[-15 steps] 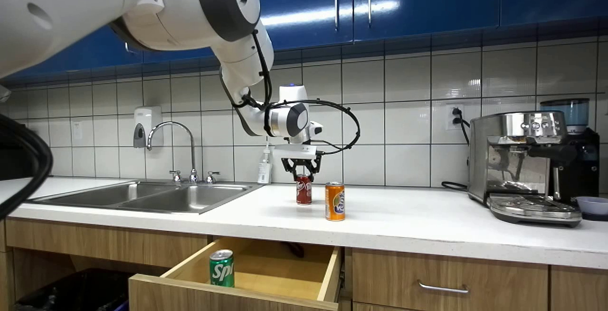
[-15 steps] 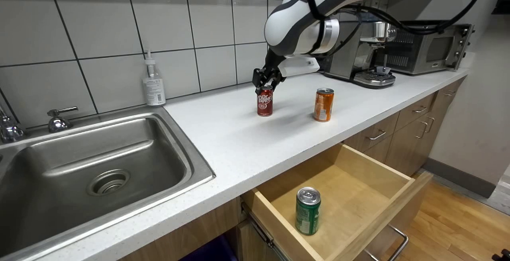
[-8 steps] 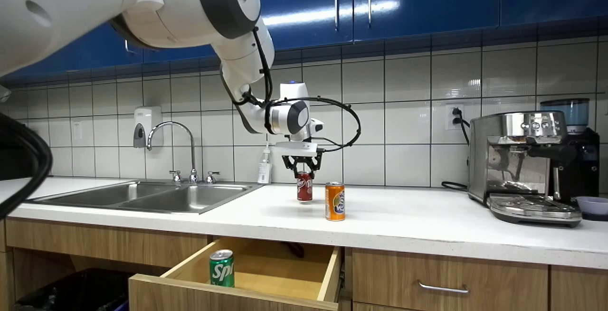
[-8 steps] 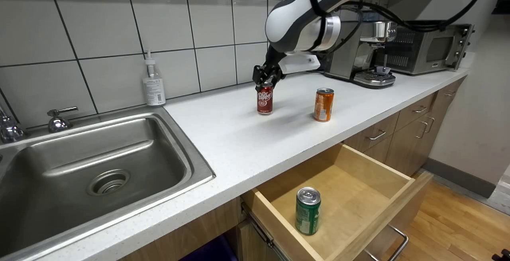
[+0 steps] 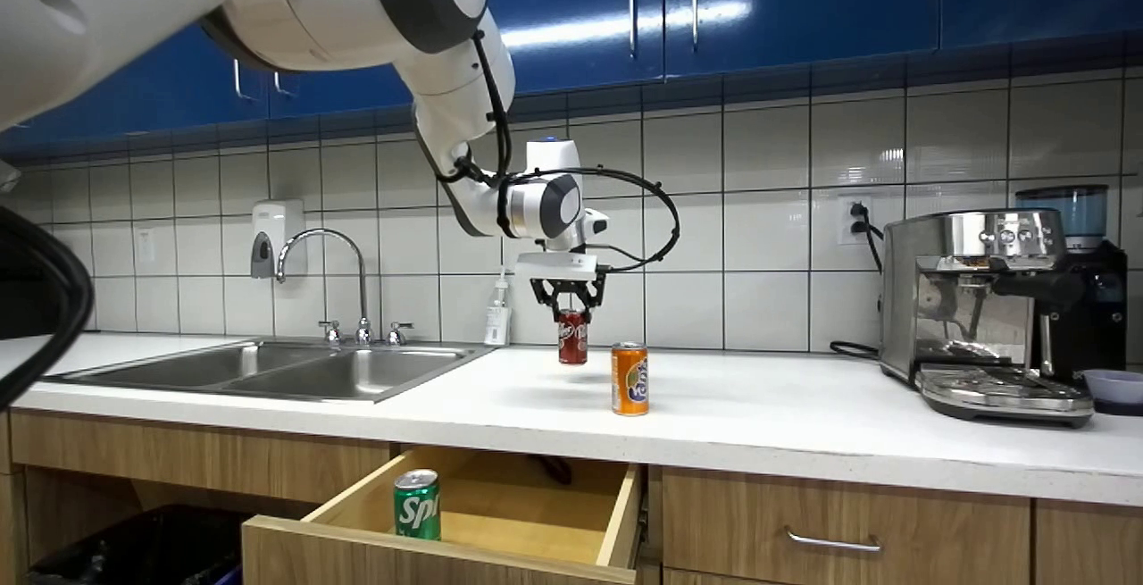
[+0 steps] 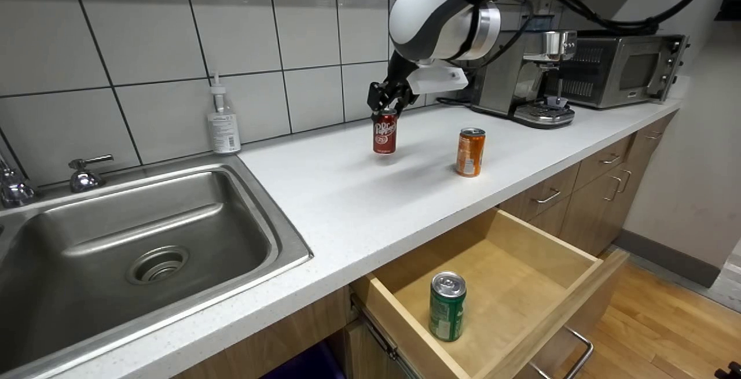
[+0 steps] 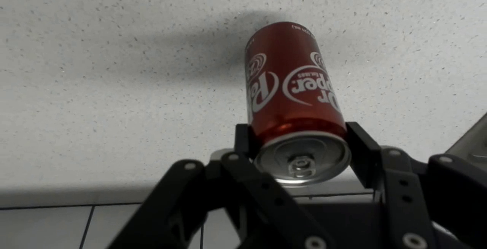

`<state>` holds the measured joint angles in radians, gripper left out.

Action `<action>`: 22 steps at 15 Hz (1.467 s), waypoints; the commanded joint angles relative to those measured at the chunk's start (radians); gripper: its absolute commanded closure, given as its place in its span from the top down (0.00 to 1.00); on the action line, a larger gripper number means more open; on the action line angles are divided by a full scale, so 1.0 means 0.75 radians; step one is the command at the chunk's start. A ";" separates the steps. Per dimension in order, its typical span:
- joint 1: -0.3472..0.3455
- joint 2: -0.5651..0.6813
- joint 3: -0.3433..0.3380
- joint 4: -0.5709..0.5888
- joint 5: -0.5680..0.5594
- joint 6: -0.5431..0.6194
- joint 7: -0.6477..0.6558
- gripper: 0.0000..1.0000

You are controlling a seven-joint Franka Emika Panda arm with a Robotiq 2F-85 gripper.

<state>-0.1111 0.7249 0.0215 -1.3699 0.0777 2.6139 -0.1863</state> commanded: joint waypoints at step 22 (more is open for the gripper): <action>-0.005 -0.474 0.024 -0.673 -0.001 0.176 -0.075 0.38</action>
<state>-0.1127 0.4593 0.0291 -1.7593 0.0778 2.7002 -0.2517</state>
